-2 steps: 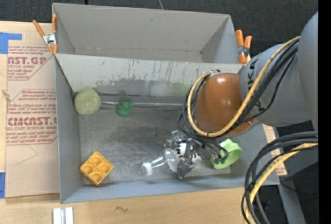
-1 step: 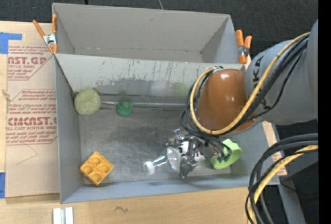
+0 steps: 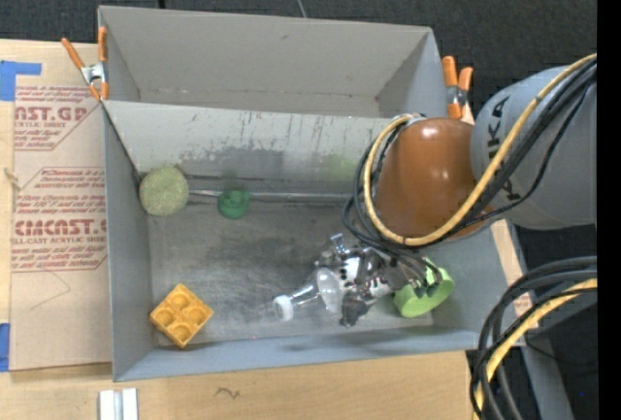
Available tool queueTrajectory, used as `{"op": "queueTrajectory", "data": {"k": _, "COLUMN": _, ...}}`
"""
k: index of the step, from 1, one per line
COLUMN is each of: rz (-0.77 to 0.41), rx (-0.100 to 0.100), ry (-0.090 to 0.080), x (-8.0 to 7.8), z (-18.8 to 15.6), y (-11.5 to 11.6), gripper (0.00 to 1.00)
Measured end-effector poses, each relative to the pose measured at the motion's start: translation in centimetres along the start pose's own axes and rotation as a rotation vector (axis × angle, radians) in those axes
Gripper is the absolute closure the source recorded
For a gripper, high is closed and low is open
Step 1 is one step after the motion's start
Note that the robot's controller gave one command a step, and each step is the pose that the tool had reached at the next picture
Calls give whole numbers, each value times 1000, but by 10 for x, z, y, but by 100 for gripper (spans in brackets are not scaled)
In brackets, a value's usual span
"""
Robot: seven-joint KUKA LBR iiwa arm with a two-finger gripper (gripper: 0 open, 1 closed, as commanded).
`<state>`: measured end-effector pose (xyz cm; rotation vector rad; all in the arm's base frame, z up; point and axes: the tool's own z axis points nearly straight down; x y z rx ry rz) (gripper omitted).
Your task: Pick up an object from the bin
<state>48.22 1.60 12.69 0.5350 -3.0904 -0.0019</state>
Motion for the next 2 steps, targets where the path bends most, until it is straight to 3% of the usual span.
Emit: {"op": "queueTrajectory", "data": {"k": 2, "rz": 0, "rx": 2, "ry": -6, "x": -1, "z": -28, "y": 0, "gripper": 100}}
